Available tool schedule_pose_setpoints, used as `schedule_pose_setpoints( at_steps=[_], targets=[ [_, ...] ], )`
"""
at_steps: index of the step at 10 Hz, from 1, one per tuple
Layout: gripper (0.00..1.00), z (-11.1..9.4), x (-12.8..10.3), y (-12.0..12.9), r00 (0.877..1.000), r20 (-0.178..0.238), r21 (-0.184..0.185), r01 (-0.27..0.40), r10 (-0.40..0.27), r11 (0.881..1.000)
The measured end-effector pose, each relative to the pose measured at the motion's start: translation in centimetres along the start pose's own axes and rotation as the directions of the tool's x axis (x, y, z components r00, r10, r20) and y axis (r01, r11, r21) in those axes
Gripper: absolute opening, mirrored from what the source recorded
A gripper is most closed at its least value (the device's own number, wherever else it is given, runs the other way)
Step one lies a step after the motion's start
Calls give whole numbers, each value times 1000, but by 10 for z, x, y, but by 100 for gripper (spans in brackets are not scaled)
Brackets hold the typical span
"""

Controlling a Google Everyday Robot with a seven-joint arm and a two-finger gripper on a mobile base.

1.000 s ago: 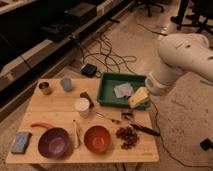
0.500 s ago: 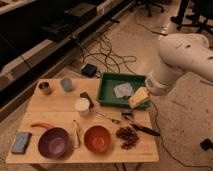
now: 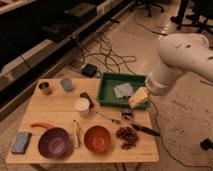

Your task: Wipe red bowl with towel

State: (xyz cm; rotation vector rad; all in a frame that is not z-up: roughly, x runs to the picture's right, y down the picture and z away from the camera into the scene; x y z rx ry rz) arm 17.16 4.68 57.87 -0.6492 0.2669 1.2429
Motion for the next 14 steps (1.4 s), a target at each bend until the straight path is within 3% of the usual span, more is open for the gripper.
schedule_pose_setpoints(
  at_steps=[3,5,7,10,14],
  targets=[
    [80,1,-3,-8,1000,6,8,-16,16,1000],
    [80,1,-11,-36,999,30,12,-46,45,999],
    [80,0,-27,-96,993,80,13,-85,84,996],
    [80,-6,-41,-163,984,161,2,-76,75,997],
    [80,6,-64,-204,979,196,-30,-46,51,998]
  ],
)
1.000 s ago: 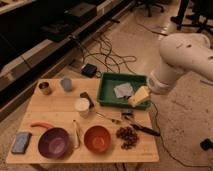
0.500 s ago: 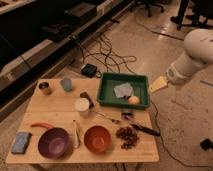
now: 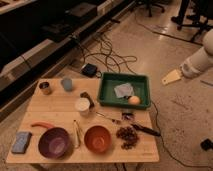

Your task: Wipe red bowl with towel

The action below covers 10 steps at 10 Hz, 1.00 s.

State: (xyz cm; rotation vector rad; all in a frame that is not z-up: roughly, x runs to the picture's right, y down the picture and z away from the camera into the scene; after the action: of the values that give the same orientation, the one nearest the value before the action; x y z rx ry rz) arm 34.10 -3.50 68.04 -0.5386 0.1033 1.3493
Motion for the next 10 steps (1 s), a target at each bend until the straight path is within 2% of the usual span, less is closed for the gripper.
schedule_pose_setpoints(
  at_steps=[7,9,10],
  targets=[
    [80,2,-6,-2,1000,2,2,10,-10,1000],
    [80,17,-30,-9,1000,1,-14,16,-16,1000],
    [80,29,-50,-13,1000,0,-22,11,-11,1000]
  ],
)
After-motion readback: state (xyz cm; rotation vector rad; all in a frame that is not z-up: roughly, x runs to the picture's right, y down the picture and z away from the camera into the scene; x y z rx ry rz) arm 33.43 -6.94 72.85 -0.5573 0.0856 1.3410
